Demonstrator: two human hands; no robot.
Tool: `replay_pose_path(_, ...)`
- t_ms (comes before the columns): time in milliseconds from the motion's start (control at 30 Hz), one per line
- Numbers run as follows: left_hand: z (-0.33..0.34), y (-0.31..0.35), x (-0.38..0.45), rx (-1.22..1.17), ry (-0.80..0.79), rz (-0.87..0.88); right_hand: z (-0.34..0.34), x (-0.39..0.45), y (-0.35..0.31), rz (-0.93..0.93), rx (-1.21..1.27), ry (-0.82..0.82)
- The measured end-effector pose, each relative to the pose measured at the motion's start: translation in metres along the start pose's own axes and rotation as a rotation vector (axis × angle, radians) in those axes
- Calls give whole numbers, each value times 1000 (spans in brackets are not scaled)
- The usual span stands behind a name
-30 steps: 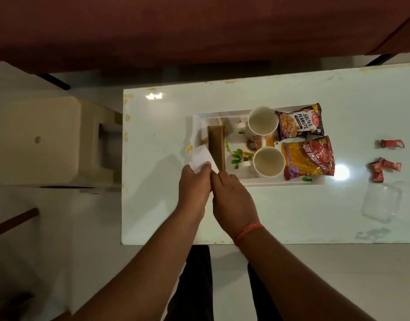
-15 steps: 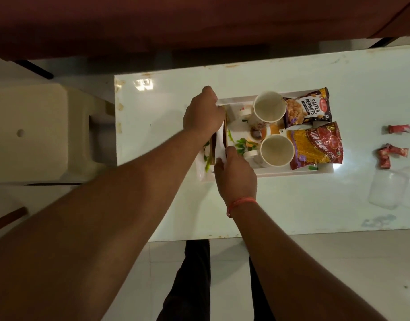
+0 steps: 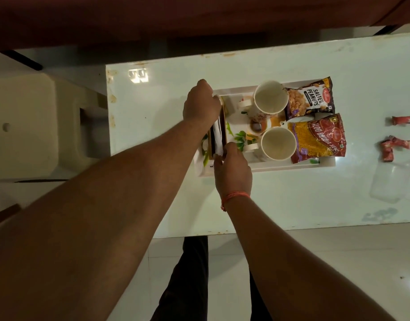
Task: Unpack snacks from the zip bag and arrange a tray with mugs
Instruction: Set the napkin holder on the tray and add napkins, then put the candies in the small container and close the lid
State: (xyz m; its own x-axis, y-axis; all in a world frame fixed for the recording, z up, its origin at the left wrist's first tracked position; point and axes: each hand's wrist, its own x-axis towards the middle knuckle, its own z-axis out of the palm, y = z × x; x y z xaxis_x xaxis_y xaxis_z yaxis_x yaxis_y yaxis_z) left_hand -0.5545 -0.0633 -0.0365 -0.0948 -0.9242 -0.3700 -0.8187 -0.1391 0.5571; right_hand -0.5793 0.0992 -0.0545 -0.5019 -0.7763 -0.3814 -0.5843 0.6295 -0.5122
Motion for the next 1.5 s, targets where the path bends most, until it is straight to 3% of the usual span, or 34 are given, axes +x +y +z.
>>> replay_pose_path(167, -8, -19, -7, -198, 107, -127, -30, -14, 10, -81, 29, -79)
replay_pose_path(300, -15, -60, -22, -337, 165, -298, -90, -20, 36, -219, -61, 40)
replay_pose_path(467, -13, -93, -44, -614, -113, -541, -165, 57, 120, -103, -57, 331)
replay_pose_path(533, -15, -92, -48, -759, -213, -581, -186, 96, 154, -28, -150, 374)
replay_pose_path(633, -15, -88, -49, -808, -275, -583, -199, 138, 178, 183, -100, 106)
replay_pose_path(700, -14, -83, -49, -798, -281, -591, -199, 149, 175, 355, 145, -175)
replay_pose_path(767, -12, -81, -47, -782, -276, -601, -199, 149, 165, 478, 355, -300)
replay_pose_path(900, -7, -71, -43, -704, -244, -625, -194, 153, 160, 525, 484, -265)
replay_pose_path(1500, 21, -18, -49, -723, -240, -684, -223, 169, 204, 482, 435, -235)
